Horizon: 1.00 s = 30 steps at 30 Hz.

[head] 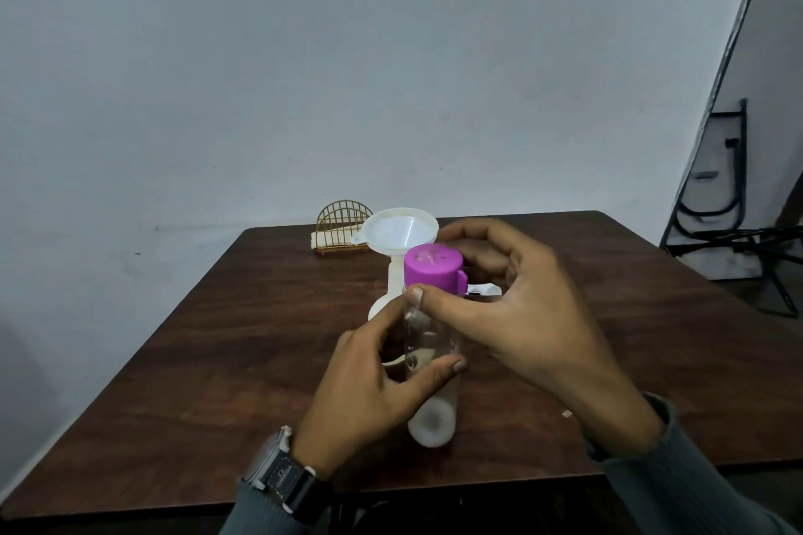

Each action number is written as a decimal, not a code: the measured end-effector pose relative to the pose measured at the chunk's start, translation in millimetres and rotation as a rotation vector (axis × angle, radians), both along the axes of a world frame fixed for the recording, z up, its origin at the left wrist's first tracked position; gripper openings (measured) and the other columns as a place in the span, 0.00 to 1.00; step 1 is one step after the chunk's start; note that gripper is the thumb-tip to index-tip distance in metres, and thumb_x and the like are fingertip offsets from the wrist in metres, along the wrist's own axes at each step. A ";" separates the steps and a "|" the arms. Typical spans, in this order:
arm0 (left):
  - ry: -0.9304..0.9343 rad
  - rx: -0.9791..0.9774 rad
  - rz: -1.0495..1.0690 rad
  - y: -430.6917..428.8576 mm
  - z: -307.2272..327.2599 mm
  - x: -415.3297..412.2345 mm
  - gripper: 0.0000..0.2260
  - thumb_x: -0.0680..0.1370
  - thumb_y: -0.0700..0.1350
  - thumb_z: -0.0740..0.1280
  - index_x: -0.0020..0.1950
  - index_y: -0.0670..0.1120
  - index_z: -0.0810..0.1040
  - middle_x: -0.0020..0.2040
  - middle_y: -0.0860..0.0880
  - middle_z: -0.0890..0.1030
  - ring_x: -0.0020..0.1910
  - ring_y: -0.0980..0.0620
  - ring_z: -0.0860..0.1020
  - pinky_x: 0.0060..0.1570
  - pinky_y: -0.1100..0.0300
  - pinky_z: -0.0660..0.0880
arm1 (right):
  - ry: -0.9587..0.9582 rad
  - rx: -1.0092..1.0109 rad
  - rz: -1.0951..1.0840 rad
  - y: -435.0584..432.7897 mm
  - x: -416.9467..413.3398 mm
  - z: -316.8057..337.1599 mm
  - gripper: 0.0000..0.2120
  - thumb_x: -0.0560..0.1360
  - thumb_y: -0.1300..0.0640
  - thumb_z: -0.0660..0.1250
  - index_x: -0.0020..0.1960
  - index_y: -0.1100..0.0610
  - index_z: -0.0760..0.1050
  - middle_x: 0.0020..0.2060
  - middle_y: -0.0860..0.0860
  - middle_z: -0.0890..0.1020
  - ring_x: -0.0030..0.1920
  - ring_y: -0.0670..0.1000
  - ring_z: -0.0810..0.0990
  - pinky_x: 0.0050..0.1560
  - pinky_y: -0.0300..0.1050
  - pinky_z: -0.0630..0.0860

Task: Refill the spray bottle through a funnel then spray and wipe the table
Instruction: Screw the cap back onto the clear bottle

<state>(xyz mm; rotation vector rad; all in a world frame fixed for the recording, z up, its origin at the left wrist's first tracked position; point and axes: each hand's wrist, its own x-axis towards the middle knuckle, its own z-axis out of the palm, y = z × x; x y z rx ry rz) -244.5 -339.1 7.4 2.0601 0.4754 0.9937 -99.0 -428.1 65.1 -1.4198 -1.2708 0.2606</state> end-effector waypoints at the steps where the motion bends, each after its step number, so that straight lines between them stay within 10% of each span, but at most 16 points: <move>1: -0.011 -0.005 0.012 -1.1 -1.7 0.6 0.23 0.73 0.45 0.78 0.66 0.51 0.78 0.53 0.58 0.86 0.52 0.60 0.85 0.50 0.59 0.82 | 0.005 -0.002 -0.002 0.0 -0.7 -0.5 0.24 0.67 0.53 0.83 0.60 0.47 0.79 0.47 0.42 0.89 0.48 0.46 0.87 0.54 0.54 0.84; 14: -0.126 -0.068 0.107 -3.0 -2.3 -8.6 0.27 0.63 0.58 0.82 0.60 0.52 0.84 0.51 0.60 0.87 0.53 0.63 0.84 0.50 0.68 0.80 | -0.183 -0.099 -0.027 -16.5 4.0 -1.3 0.35 0.63 0.43 0.82 0.68 0.34 0.72 0.60 0.37 0.83 0.56 0.41 0.84 0.56 0.49 0.83; 19: -0.295 -0.005 0.422 27.1 3.5 -36.5 0.15 0.79 0.59 0.68 0.46 0.51 0.88 0.44 0.56 0.88 0.47 0.57 0.86 0.49 0.55 0.81 | -0.165 -0.117 -0.109 -22.0 25.4 11.1 0.39 0.58 0.35 0.77 0.68 0.34 0.71 0.59 0.38 0.83 0.52 0.41 0.85 0.56 0.53 0.84; 30: 0.122 0.099 0.487 127.5 16.3 -5.2 0.11 0.76 0.56 0.73 0.55 0.54 0.83 0.50 0.61 0.83 0.49 0.67 0.79 0.50 0.68 0.74 | -0.160 -0.066 -0.290 50.5 106.2 48.2 0.41 0.59 0.36 0.79 0.70 0.39 0.71 0.57 0.44 0.84 0.44 0.46 0.87 0.53 0.58 0.84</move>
